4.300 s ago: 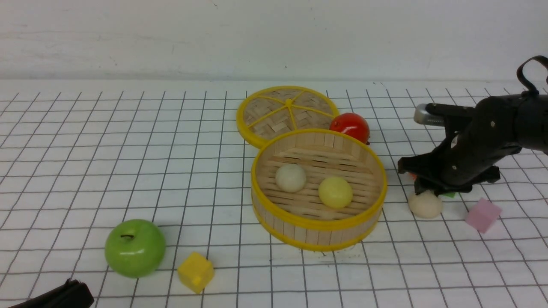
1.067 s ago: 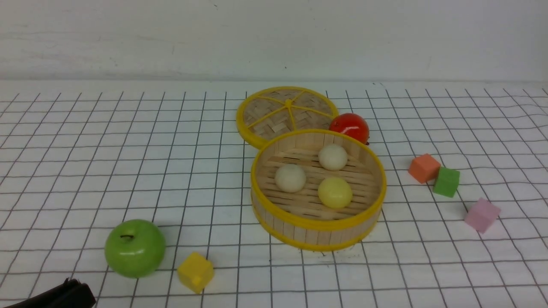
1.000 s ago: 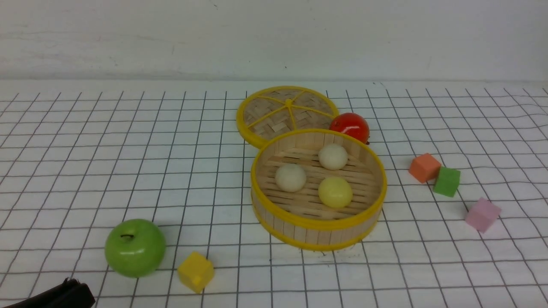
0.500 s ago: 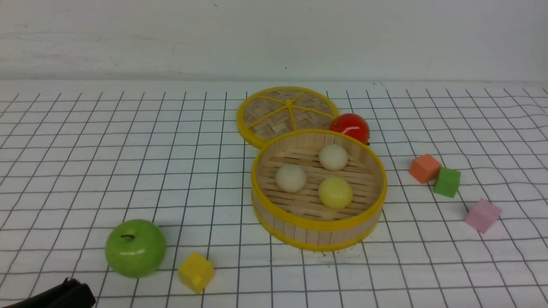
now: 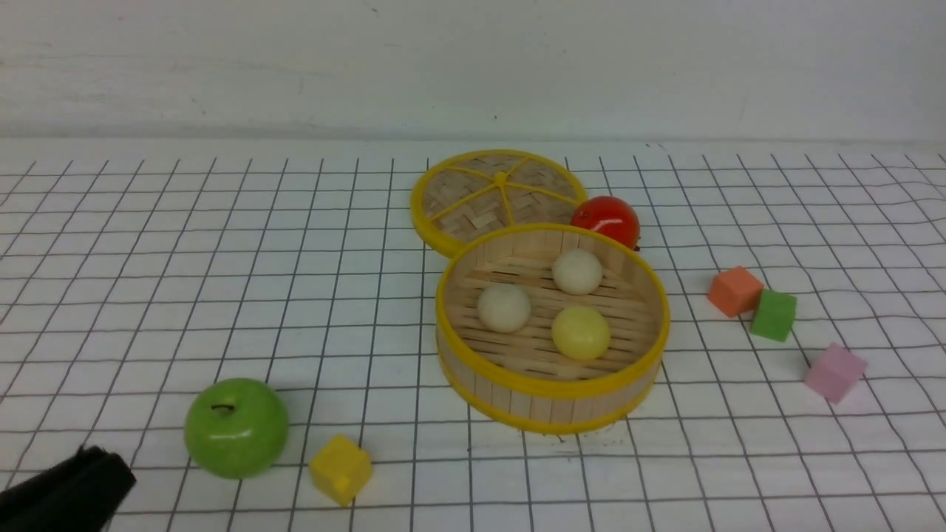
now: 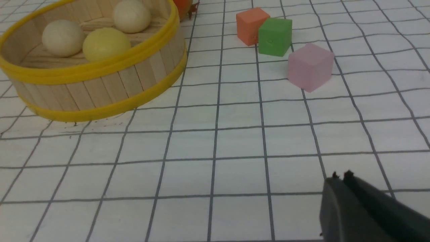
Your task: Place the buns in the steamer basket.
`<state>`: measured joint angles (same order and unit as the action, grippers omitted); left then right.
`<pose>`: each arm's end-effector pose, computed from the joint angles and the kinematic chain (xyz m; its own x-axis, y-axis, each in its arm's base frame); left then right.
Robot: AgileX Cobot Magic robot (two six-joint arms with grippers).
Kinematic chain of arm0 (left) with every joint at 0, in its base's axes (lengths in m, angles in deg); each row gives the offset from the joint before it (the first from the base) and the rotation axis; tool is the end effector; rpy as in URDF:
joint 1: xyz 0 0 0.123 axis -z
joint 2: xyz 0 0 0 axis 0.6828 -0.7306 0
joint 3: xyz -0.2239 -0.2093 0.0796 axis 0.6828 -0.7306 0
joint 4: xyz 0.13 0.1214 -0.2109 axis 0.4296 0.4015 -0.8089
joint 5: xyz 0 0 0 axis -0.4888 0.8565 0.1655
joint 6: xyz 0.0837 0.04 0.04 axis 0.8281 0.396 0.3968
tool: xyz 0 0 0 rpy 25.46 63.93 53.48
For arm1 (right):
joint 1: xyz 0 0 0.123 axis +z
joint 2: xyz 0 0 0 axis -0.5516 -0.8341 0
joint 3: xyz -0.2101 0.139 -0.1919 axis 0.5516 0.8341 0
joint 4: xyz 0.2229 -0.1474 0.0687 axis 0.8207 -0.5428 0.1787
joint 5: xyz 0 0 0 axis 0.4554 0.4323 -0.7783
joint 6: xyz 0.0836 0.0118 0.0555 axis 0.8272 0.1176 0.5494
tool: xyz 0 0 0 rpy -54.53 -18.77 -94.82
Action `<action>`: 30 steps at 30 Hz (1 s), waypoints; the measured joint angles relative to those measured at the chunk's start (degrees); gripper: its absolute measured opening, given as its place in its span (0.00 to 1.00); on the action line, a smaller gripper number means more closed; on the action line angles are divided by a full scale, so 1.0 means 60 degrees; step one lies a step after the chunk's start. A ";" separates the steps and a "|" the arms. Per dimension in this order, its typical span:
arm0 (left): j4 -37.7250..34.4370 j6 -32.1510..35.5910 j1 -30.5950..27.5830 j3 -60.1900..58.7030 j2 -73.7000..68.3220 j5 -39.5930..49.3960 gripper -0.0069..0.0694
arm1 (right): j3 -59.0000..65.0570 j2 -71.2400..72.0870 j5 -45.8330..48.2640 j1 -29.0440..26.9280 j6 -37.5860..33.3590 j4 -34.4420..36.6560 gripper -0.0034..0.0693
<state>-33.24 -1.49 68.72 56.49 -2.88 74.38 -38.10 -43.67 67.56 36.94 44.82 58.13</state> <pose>0.0676 -0.0301 0.2427 -0.0612 -0.2920 -0.9545 0.4126 0.8633 -0.2905 0.0534 0.0073 0.1689 -0.3210 0.0890 -0.9429 -0.0637 0.9913 0.1152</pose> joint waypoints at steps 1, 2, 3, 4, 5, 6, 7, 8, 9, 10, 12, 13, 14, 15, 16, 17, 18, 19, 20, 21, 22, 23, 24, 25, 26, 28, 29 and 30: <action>-0.0014 0.0000 -0.0081 -0.0012 0.0018 -0.0010 0.18 | 0.0000 0.0000 0.0000 0.0000 0.0000 0.0000 0.04; -0.0019 -0.0195 -0.0806 -0.0139 0.0231 0.0057 0.13 | 0.0000 0.0000 0.0000 0.0000 0.0000 0.0000 0.04; -0.0007 -0.0351 -0.1178 -0.0206 0.0385 0.0218 0.09 | 0.0000 0.0000 0.0000 0.0000 0.0000 0.0000 0.05; 0.0084 -0.0493 -0.1719 -0.0323 0.0663 0.0565 0.07 | 0.0000 0.0000 0.0000 0.0000 0.0000 0.0000 0.05; 0.0084 -0.0539 -0.1805 -0.0344 0.0715 0.0633 0.07 | 0.0000 0.0000 0.0000 0.0000 0.0000 0.0000 0.05; 0.0246 -0.0689 -0.2361 -0.0546 0.1105 0.1211 0.07 | 0.0000 0.0000 0.0000 0.0000 0.0000 0.0000 0.05; 0.0383 -0.0735 -0.2825 -0.0748 0.1494 0.1617 0.07 | 0.0000 0.0000 0.0000 0.0000 0.0000 0.0000 0.05; 0.0473 -0.0756 -0.3091 -0.0909 0.1688 0.1938 0.07 | 0.0000 0.0000 0.0000 0.0000 0.0000 0.0000 0.05; 0.0531 -0.0767 -0.3298 -0.1021 0.1775 0.2307 0.07 | 0.0000 0.0000 -0.0025 0.0000 0.0000 0.0000 0.05; 0.0580 -0.0767 -0.3391 -0.1062 0.1800 0.2693 0.07 | 0.0000 0.0000 -0.0025 0.0000 0.0000 0.0000 0.05; 0.0730 -0.0776 -0.3544 -0.1075 0.1835 0.3526 0.07 | 0.0000 0.0000 -0.0025 0.0000 0.0000 0.0000 0.05; 0.0781 -0.0776 -0.3571 -0.1114 0.1835 0.3925 0.07 | 0.0000 0.0000 -0.0025 0.0000 0.0000 0.0000 0.05; 0.0825 -0.0810 -0.3571 -0.1141 0.1835 0.4226 0.07 | 0.0000 0.0000 -0.0025 0.0000 0.0000 0.0000 0.06; 0.0826 -0.0877 -0.3571 -0.1141 0.1835 0.4355 0.07 | 0.0000 0.0000 -0.0025 0.0000 0.0000 0.0000 0.06; 0.0826 -0.0963 -0.3571 -0.1141 0.1835 0.4388 0.07 | 0.0000 0.0000 -0.0025 0.0000 0.0000 0.0000 0.06; 0.0826 -0.1007 -0.3571 -0.1141 0.1835 0.4387 0.07 | 0.0000 0.0000 -0.0025 0.0000 0.0000 0.0000 0.06; 0.0817 -0.1179 -0.3571 -0.1141 0.1835 0.4412 0.07 | 0.0000 0.0000 -0.0025 -0.0003 0.0000 0.0000 0.06; 0.0817 -0.1192 -0.3571 -0.1141 0.1835 0.4412 0.07 | 0.0000 0.0000 -0.0025 -0.0003 0.0000 0.0000 0.06; 0.0809 -0.1237 -0.3571 -0.1141 0.1835 0.4412 0.07 | 0.0000 0.0000 -0.0025 -0.0003 0.0000 0.0000 0.07; 0.0809 -0.1261 -0.3571 -0.1141 0.1835 0.4412 0.07 | 0.0000 0.0000 -0.0025 -0.0003 0.0000 0.0000 0.07; 0.0809 -0.1268 -0.3571 -0.1141 0.1835 0.4412 0.07 | 0.0000 0.0000 -0.0025 -0.0003 0.0000 0.0000 0.07; 0.0809 -0.1268 -0.3571 -0.1141 0.1835 0.4412 0.07 | 0.0000 0.0000 -0.0025 -0.0003 0.0000 0.0000 0.07; 0.0809 -0.1268 -0.3571 -0.1141 0.1835 0.4412 0.07 | 0.0000 0.0000 -0.0025 -0.0003 0.0000 0.0000 0.07; 0.0809 -0.1268 -0.3571 -0.1141 0.1835 0.4412 0.07 | 0.0000 0.0000 -0.0025 -0.0003 0.0000 0.0000 0.07; 0.0806 -0.1268 -0.3571 -0.1141 0.1835 0.4412 0.07 | 0.0000 0.0000 -0.0025 -0.0003 0.0000 0.0000 0.08; 0.0798 -0.1271 -0.3571 -0.1141 0.1835 0.4412 0.07 | 0.0000 0.0000 -0.0025 -0.0003 0.0000 0.0000 0.08; 0.0798 -0.1279 -0.3571 -0.1141 0.1835 0.4412 0.07 | 0.0000 0.0000 -0.0025 -0.0003 0.0000 0.0000 0.08; 0.0798 -0.1279 -0.3571 -0.1141 0.1835 0.4412 0.07 | 0.0000 0.0000 -0.0025 -0.0003 0.0000 0.0000 0.08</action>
<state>-28.46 -9.17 47.30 49.64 8.13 100.86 -38.10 -43.67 67.42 36.92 44.82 58.13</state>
